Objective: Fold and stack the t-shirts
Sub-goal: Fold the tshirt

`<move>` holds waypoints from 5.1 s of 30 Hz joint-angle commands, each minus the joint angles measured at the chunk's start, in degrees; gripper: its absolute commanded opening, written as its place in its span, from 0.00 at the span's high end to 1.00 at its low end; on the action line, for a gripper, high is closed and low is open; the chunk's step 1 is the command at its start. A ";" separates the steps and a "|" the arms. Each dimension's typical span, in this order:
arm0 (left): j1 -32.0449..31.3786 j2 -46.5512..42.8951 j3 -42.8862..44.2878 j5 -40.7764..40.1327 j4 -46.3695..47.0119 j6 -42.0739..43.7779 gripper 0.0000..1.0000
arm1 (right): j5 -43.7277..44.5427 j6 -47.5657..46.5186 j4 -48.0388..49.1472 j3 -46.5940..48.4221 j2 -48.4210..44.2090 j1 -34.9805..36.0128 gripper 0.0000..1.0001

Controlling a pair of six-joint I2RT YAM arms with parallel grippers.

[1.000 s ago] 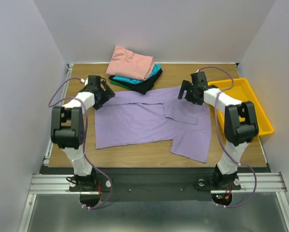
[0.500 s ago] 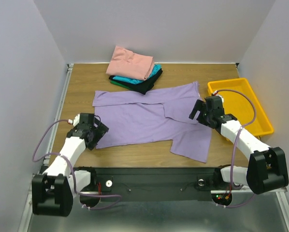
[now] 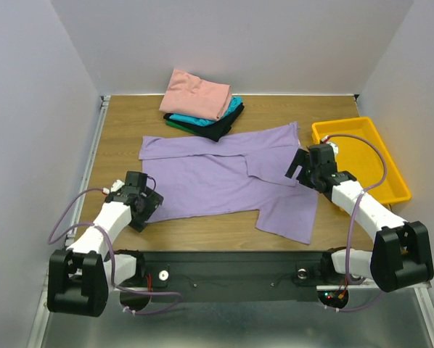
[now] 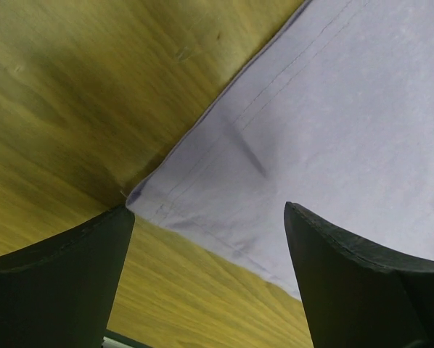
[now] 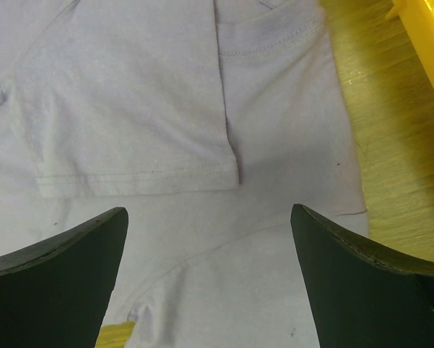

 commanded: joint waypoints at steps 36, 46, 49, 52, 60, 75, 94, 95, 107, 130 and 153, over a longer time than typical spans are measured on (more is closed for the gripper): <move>3.31 -3.98 -3.02 -5.66 2.84 -2.28 1.00 | 6.59 26.39 -37.98 -4.34 -8.71 31.77 0.00; 3.31 -6.43 -3.46 -4.77 2.93 -1.58 1.00 | 5.60 31.05 -34.13 -8.29 -6.35 37.14 0.00; 3.31 -6.88 -3.46 -5.56 2.93 -1.49 1.00 | 5.87 30.27 -32.19 -9.34 -3.98 37.14 0.00; 3.31 -6.53 -3.11 -5.83 2.76 -1.58 1.00 | 6.49 30.00 -30.00 -10.66 -3.35 37.06 0.02; 3.31 -7.23 -3.02 -5.30 1.88 -2.01 1.00 | 7.54 29.03 -25.42 -12.25 -4.14 37.06 0.62; 3.31 -7.93 0.76 -3.46 -0.23 -0.79 1.00 | 18.26 21.39 -25.68 -0.65 -5.55 36.62 1.00; 4.54 -0.38 9.19 -1.69 3.98 1.41 1.00 | 21.78 3.03 -13.47 19.90 7.54 20.98 1.00; 4.89 0.58 9.46 -1.61 4.25 1.76 1.00 | 21.61 1.19 -12.60 21.14 8.77 20.36 1.00; 8.41 9.99 15.69 -0.11 8.99 3.70 1.00 | 18.09 -8.40 -7.40 32.40 20.55 13.33 1.00; 10.70 23.71 27.54 0.86 11.91 8.08 0.02 | 15.63 -11.92 -2.39 48.04 42.09 7.61 0.37; 4.72 33.10 28.71 15.79 20.42 15.03 0.02 | -2.22 -1.29 0.42 25.28 31.19 7.61 0.00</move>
